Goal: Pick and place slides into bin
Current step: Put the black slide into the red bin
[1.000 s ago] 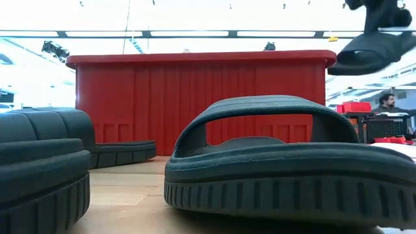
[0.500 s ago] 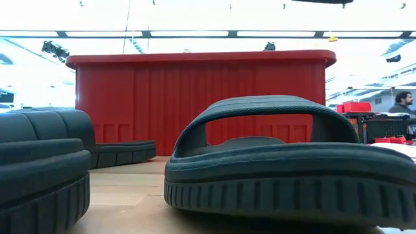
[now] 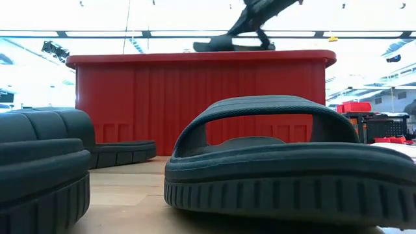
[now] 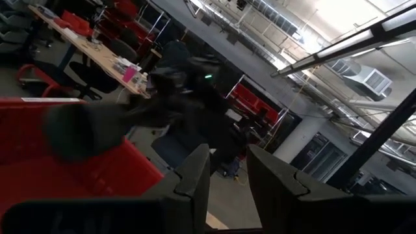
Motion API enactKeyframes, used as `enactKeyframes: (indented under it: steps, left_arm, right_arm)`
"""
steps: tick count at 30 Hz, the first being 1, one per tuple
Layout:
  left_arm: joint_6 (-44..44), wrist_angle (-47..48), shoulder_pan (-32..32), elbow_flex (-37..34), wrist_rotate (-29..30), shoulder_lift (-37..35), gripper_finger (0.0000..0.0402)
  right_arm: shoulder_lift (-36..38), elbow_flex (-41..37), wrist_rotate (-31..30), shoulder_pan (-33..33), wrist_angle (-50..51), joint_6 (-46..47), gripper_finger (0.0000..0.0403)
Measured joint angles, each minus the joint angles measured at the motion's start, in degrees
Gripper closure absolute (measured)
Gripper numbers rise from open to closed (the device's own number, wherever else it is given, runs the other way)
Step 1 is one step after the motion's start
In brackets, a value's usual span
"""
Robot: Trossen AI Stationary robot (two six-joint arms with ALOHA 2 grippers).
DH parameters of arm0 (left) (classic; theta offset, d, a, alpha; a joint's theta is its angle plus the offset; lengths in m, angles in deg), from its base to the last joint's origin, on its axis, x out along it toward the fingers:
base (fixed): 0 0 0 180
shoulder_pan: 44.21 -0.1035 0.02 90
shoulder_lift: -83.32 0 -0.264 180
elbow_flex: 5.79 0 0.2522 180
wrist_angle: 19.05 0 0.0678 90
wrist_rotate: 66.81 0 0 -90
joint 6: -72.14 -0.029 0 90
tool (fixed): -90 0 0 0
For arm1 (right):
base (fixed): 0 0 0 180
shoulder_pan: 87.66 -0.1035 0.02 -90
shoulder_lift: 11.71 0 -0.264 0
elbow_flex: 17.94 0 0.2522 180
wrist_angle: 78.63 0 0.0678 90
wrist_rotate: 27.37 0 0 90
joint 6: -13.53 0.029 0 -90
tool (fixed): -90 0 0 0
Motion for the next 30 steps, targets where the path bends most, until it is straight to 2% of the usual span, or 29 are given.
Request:
enactKeyframes:
  steps: [6, 10, 15, 20, 30]
  left_arm:
    - [0.00, -0.02, 0.00, 0.00, 0.00, 0.00, 0.0294]
    - [0.07, 0.02, 0.00, 0.00, -0.01, 0.00, 0.0294]
    - [0.35, 0.02, 0.00, 0.00, -0.84, 0.00, 0.0294]
    - [0.50, 1.15, 0.00, 0.00, -2.35, 0.00, 0.0294]
    - [-0.31, 5.97, 0.00, 0.02, -3.90, 0.01, 0.0294]
  right_arm:
    - [-9.19, 0.00, -0.21, 0.02, 2.72, 7.08, 0.0401]
    - [-12.53, -0.02, -3.38, 0.02, 6.42, 8.93, 0.0401]
    - [-14.51, 0.00, -4.28, 1.12, 5.82, 10.11, 0.0401]
    - [-16.49, -0.44, -2.11, 4.09, 5.77, 13.33, 0.0401]
    - [-16.35, -9.26, 0.69, 6.49, 3.30, 17.55, 0.0401]
